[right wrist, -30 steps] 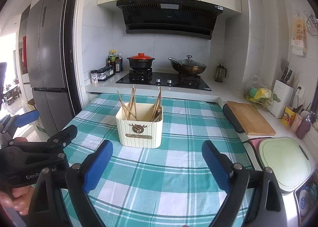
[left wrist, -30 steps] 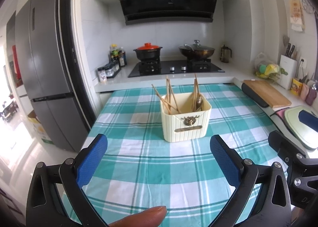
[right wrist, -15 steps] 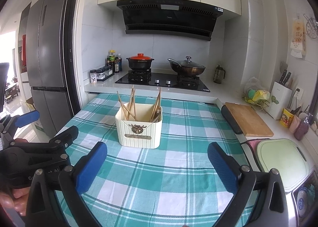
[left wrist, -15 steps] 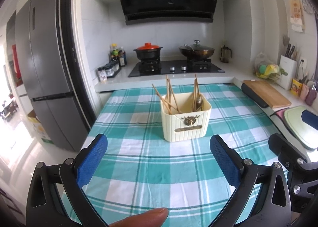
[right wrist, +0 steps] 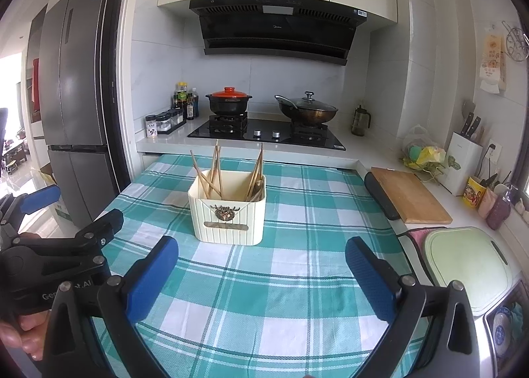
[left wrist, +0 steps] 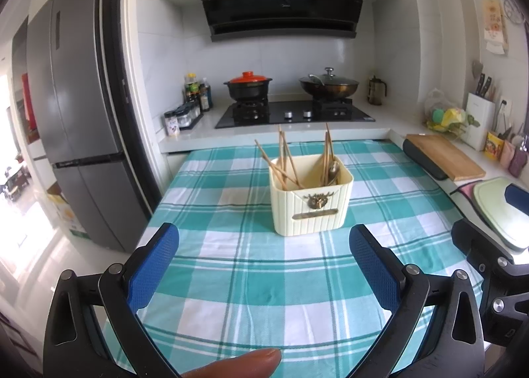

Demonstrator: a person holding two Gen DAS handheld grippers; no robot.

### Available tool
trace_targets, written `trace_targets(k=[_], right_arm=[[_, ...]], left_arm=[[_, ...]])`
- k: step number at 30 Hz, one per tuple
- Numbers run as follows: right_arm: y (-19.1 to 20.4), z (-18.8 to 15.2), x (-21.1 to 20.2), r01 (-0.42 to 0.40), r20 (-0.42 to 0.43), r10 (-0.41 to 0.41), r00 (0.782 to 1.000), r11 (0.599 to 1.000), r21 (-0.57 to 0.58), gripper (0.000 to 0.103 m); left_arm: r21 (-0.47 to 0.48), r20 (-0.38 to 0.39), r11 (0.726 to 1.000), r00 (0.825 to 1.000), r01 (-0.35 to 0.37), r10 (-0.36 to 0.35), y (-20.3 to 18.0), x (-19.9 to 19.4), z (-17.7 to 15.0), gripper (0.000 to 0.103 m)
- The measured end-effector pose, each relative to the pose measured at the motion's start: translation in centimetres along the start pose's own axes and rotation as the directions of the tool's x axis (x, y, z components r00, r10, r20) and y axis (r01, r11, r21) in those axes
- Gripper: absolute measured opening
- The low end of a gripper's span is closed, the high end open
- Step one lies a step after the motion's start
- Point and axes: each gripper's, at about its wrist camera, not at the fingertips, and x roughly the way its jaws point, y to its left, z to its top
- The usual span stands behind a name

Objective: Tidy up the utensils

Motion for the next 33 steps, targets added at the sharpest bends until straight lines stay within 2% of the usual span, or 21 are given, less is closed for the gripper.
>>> trace_targets(k=[33], right_arm=[[0.01, -0.04, 0.00, 0.002, -0.003, -0.002, 1.000, 1.000, -0.005, 0.103]], left_arm=[[-0.006, -0.008, 1.000, 1.000, 0.002, -0.002, 0.05, 0.01, 0.09, 0.103]])
